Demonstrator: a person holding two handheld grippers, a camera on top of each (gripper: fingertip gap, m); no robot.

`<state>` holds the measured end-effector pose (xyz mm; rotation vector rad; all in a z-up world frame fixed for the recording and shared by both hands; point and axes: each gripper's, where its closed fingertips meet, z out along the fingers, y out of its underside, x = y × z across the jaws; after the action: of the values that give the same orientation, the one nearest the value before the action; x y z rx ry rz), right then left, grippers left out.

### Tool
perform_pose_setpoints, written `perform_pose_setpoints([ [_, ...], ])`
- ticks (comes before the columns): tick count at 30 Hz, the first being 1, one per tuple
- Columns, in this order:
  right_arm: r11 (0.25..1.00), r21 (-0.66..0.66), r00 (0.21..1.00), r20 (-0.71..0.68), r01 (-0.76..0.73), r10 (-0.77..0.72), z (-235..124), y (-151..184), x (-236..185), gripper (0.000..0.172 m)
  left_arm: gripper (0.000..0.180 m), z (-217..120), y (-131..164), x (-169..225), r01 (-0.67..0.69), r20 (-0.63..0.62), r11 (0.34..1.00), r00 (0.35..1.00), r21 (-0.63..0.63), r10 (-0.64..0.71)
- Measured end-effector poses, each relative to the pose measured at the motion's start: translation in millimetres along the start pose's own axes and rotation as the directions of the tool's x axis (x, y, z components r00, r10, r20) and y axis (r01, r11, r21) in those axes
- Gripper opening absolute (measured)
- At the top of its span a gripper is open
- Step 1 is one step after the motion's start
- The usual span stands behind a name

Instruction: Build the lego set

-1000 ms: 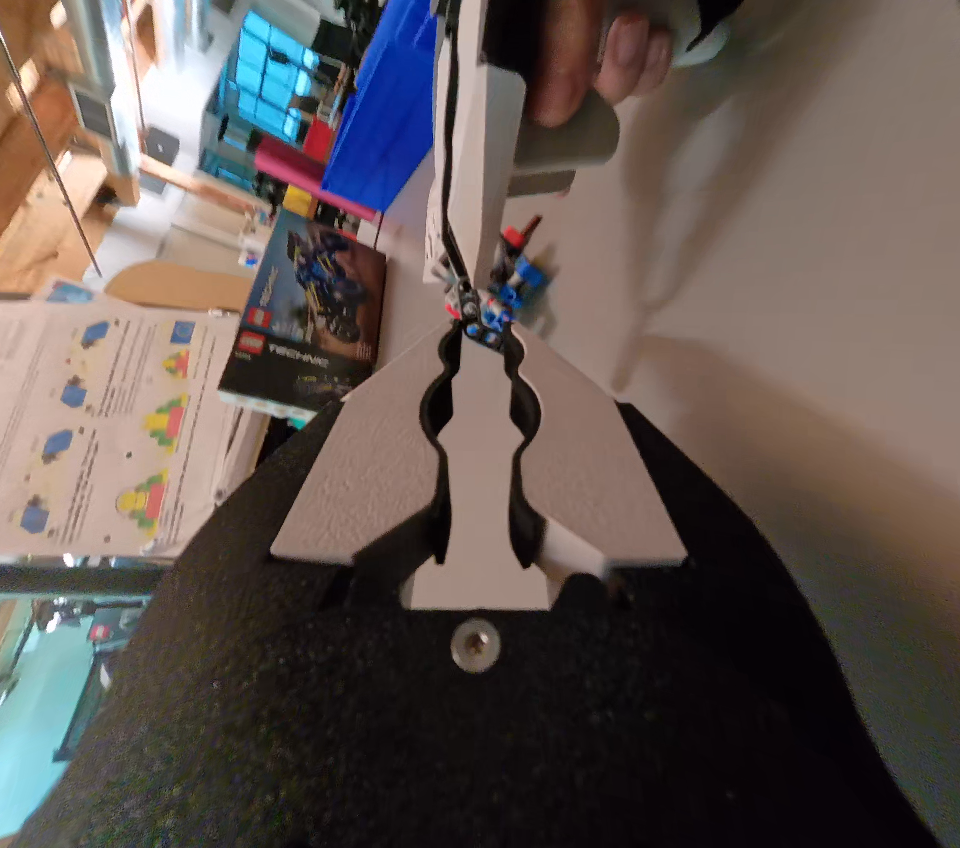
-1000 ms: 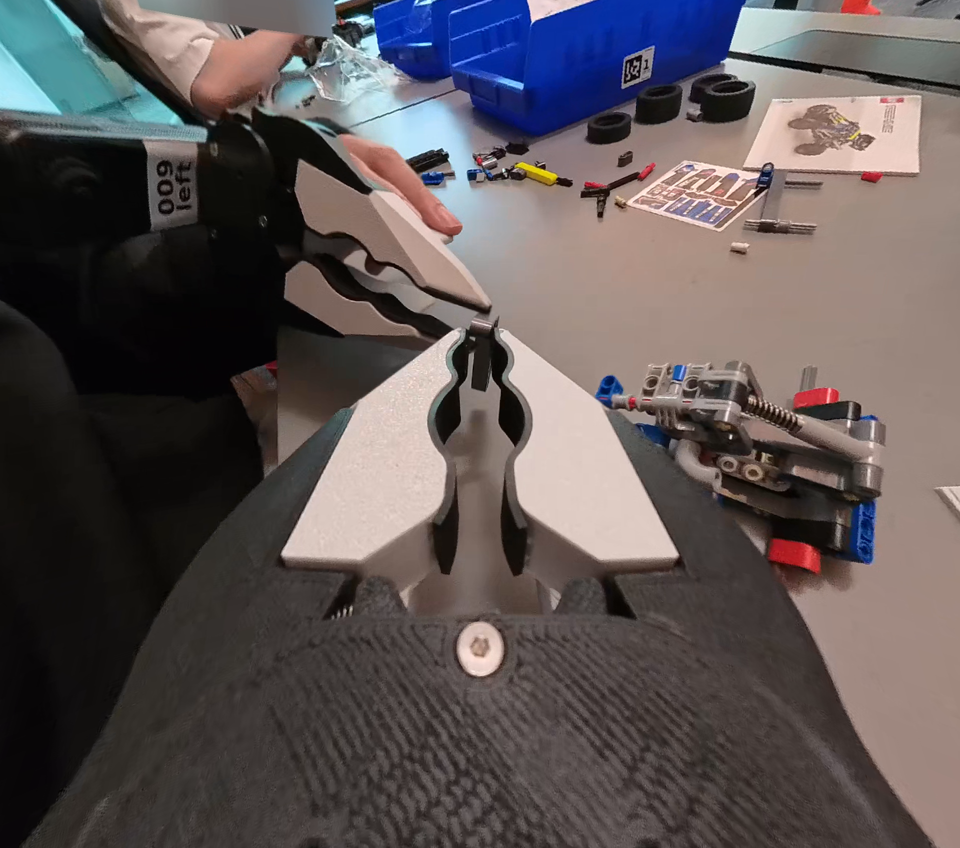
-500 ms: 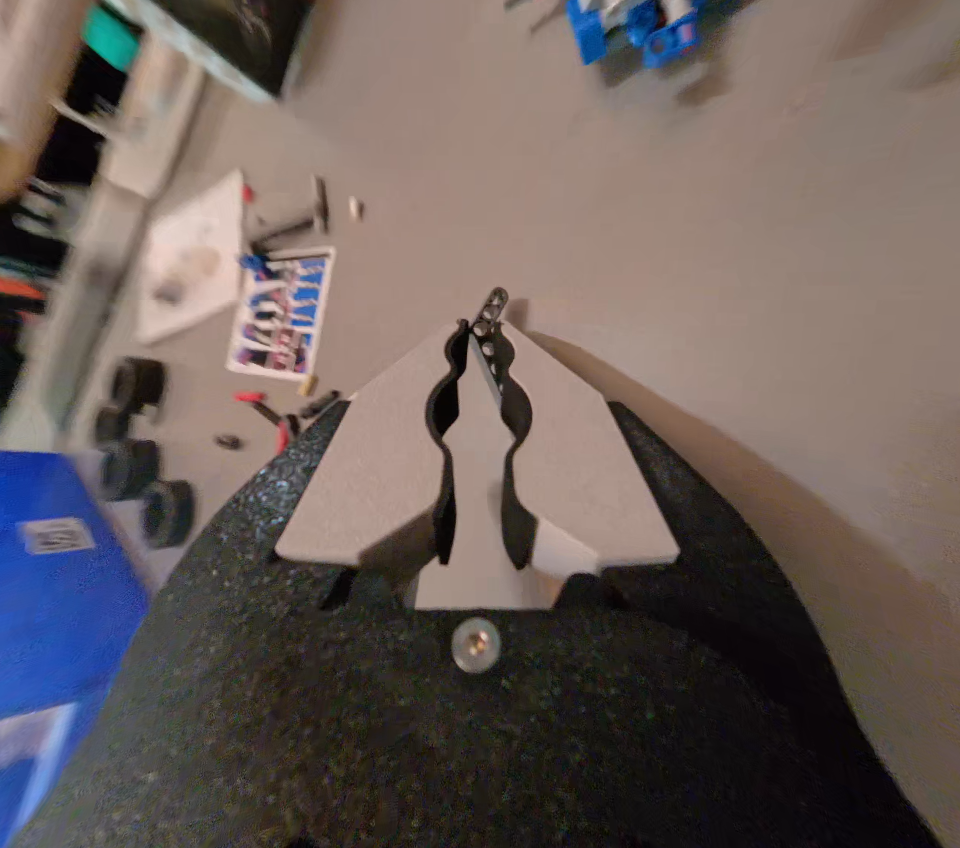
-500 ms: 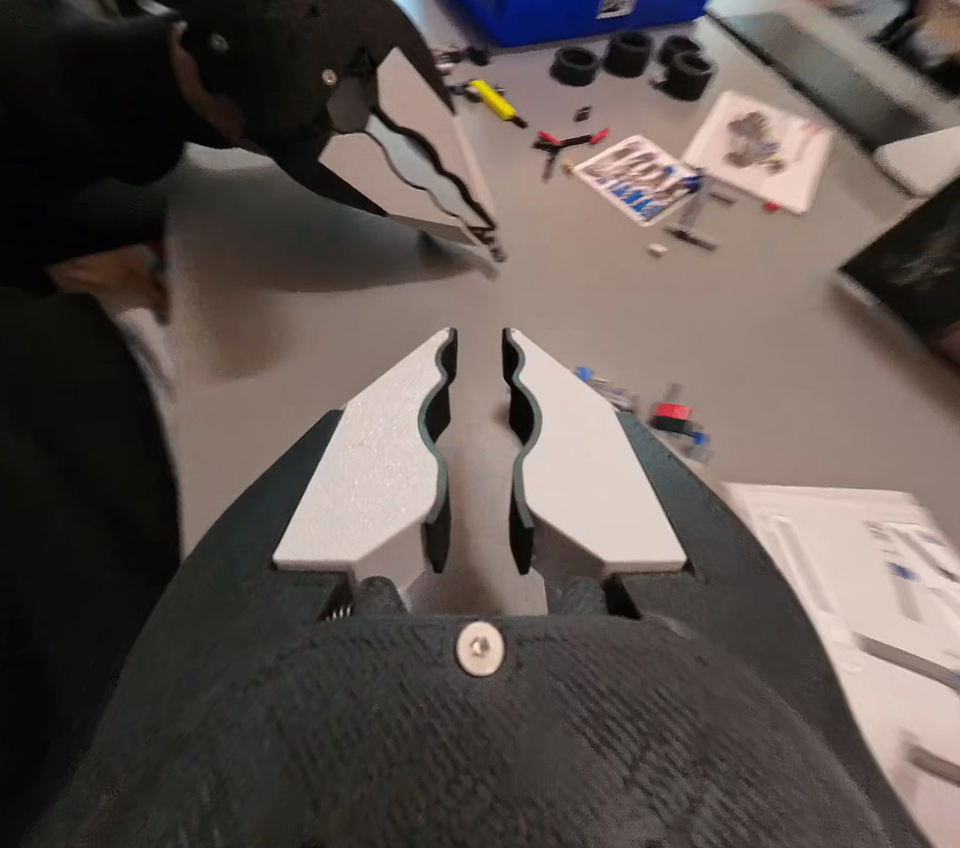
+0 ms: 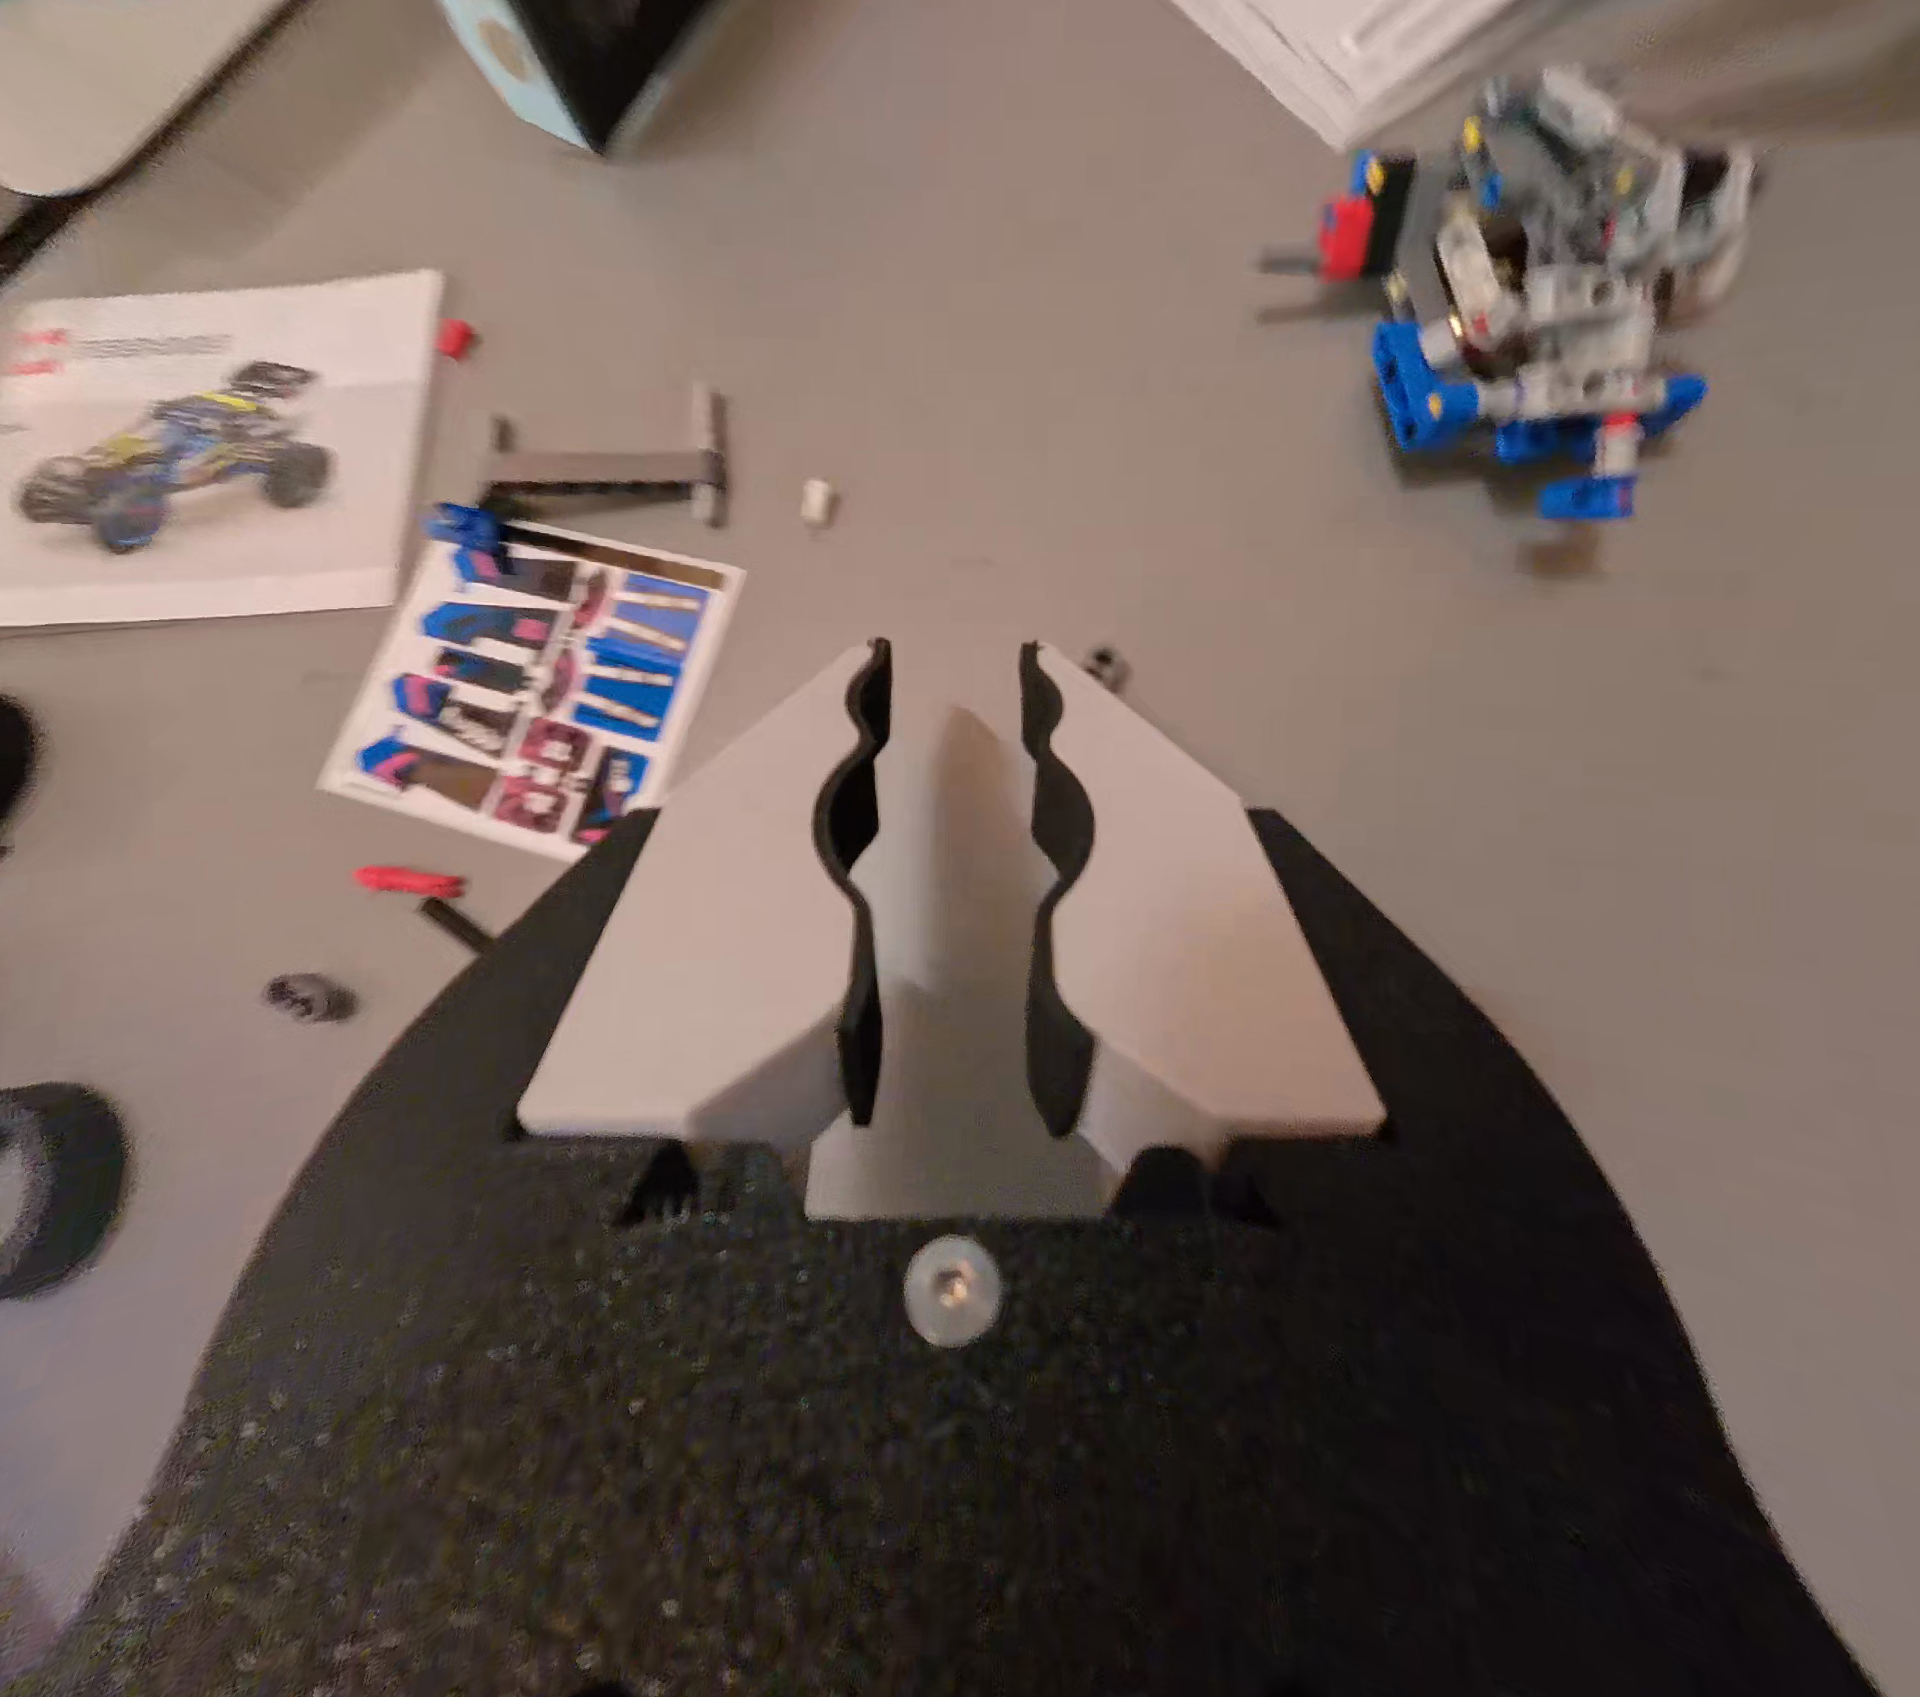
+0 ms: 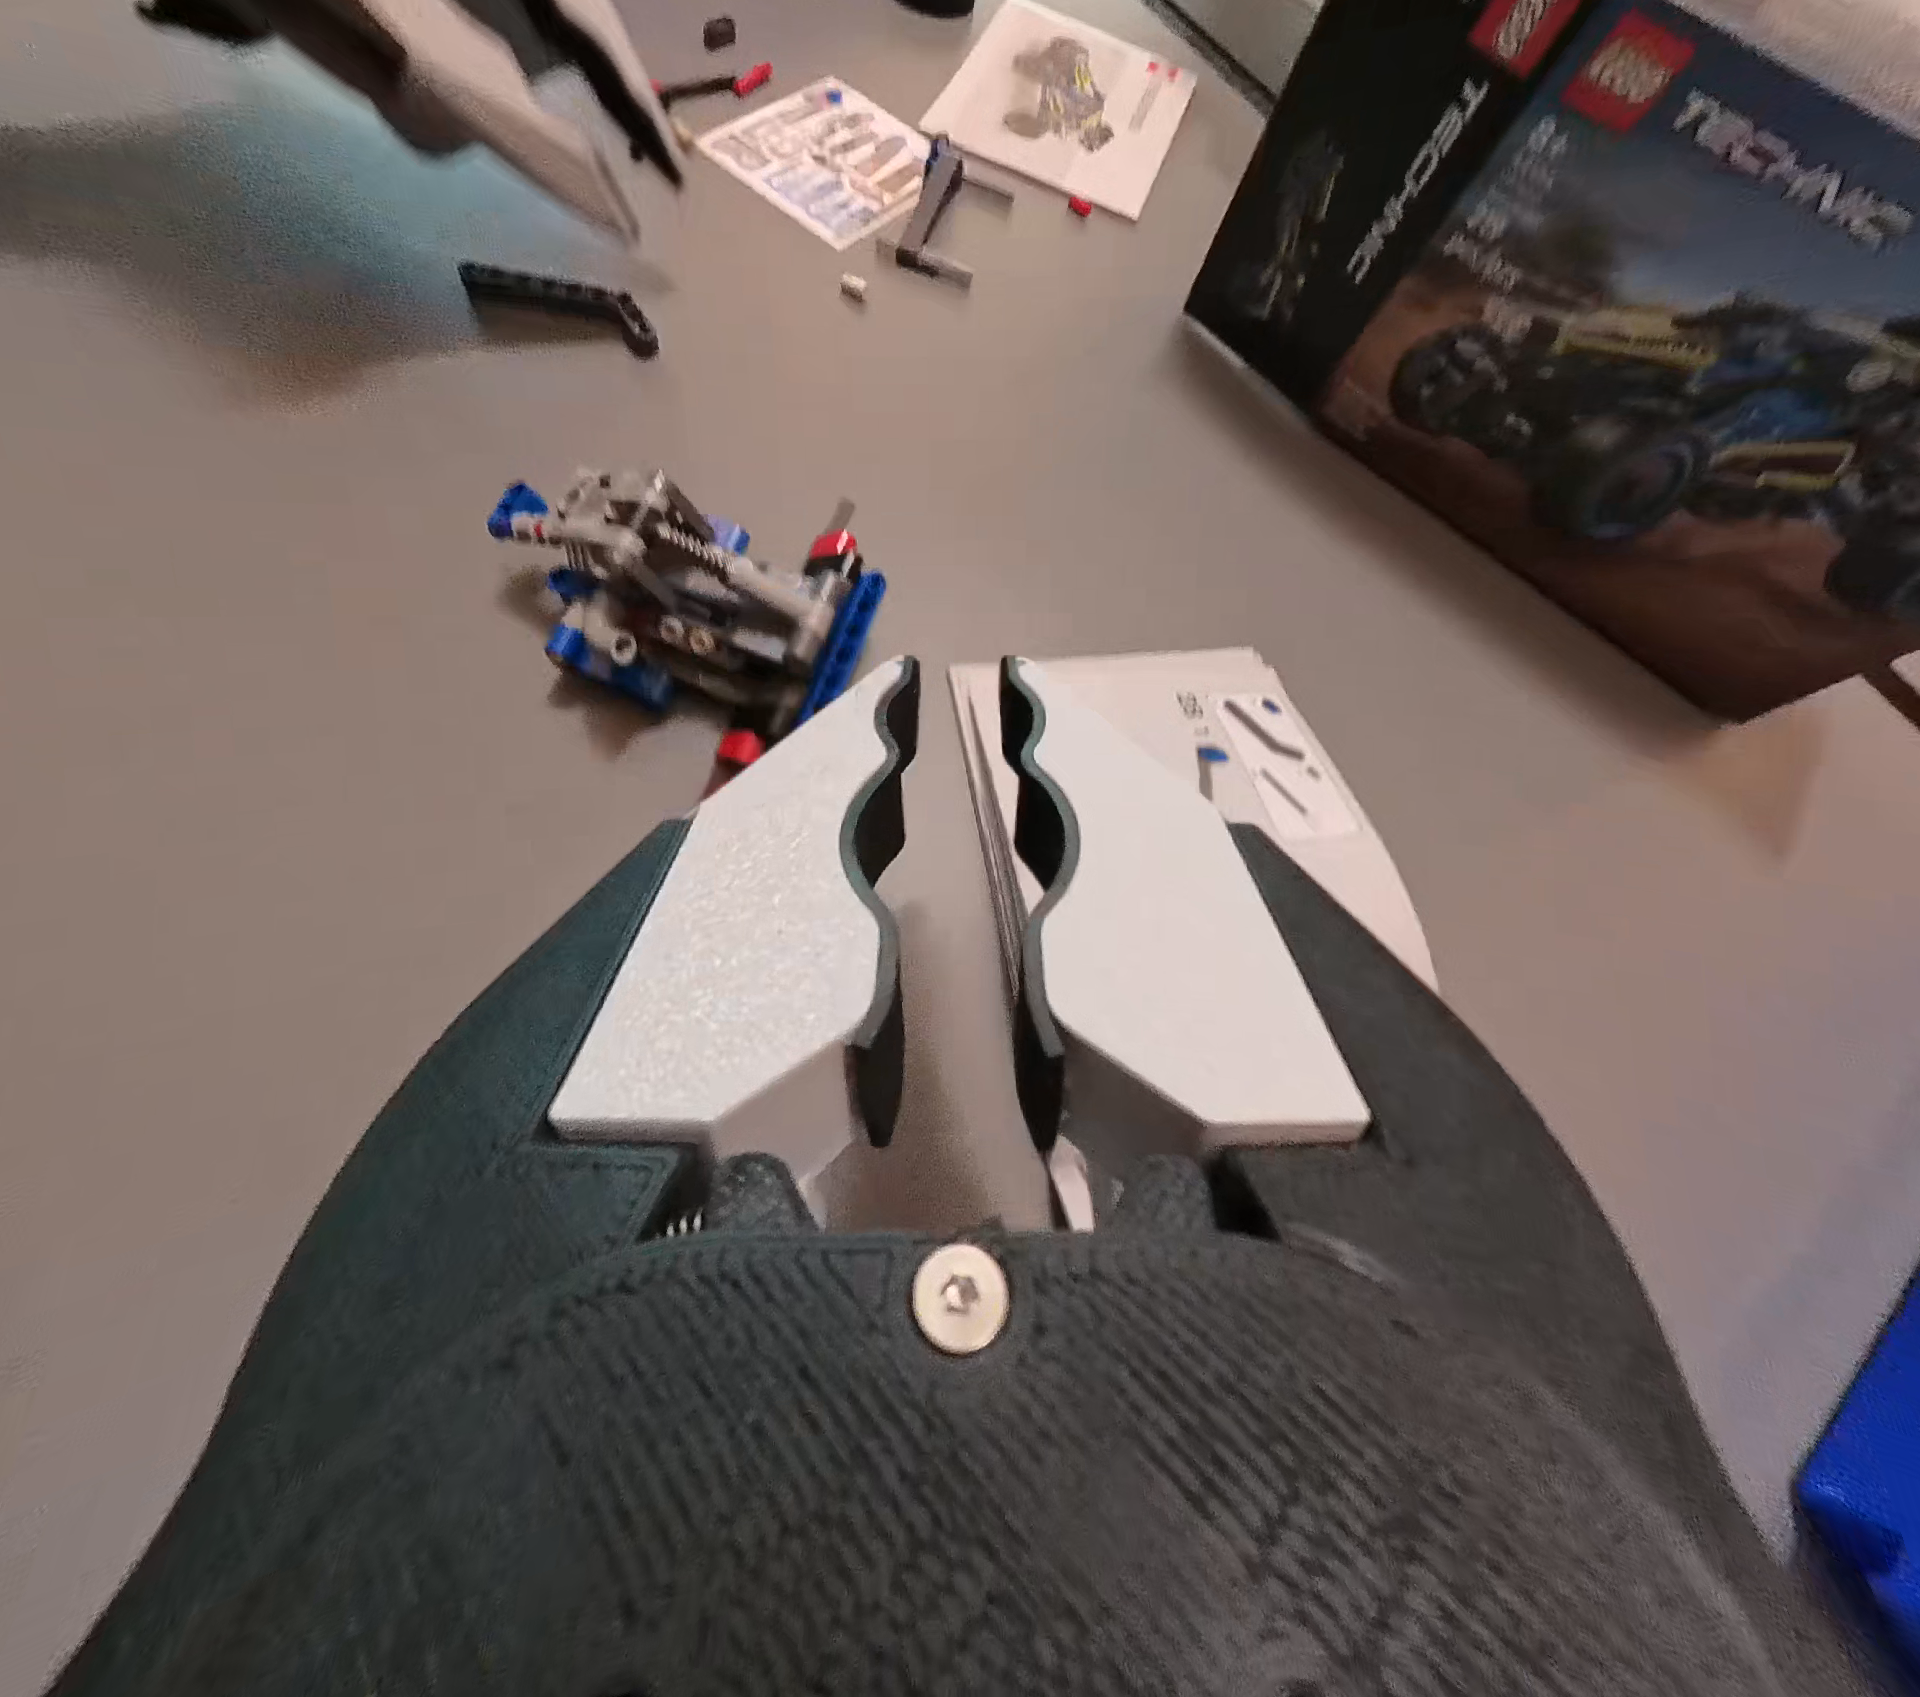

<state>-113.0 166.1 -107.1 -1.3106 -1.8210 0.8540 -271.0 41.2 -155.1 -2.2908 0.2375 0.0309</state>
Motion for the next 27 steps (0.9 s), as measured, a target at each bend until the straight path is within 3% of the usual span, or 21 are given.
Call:
perform_pose_setpoints([
  [3,1.000,-0.003,0.998,-0.049,-0.031,0.031,-15,13,21,0.013,0.024,-5,-4,-39,0.197,0.078,0.980,0.978,-0.028,-0.194],
  [6,0.997,0.025,0.994,-0.074,-0.073,0.075,-27,20,35,0.013,0.029,14,-13,-75,0.338,0.176,0.941,0.926,0.008,-0.334],
  [11,0.998,0.000,0.993,-0.099,-0.065,0.065,-38,31,42,0.015,0.037,62,-20,-87,0.582,0.164,0.813,0.804,-0.018,-0.572],
  [13,0.999,-0.013,0.991,-0.121,-0.050,0.048,-42,34,44,0.015,0.037,70,-12,-101,0.601,0.246,0.799,0.778,-0.024,-0.578],
  [15,0.999,-0.021,0.992,-0.123,-0.044,0.041,-46,38,44,0.016,0.014,73,-17,-99,0.575,0.237,0.818,0.797,-0.014,-0.556],
  [17,0.999,-0.024,0.991,-0.126,-0.041,0.037,-50,44,45,0.017,0.005,72,-18,-89,0.482,0.239,0.875,0.856,-0.047,-0.459],
  [19,0.998,-0.033,0.989,-0.139,-0.053,0.048,-54,51,48,0.017,0.005,67,-24,-78,0.349,0.226,0.936,0.916,-0.050,-0.330],
  [22,0.997,-0.032,0.987,-0.142,-0.074,0.069,-57,58,47,0.017,0.005,53,-29,-72,0.216,0.244,0.976,0.949,-0.034,-0.202],
  [27,0.997,-0.002,0.986,-0.147,-0.081,0.079,-60,55,45,0.017,0.005,21,-73,-51,-0.069,0.275,0.981,0.961,0.183,0.016],
])
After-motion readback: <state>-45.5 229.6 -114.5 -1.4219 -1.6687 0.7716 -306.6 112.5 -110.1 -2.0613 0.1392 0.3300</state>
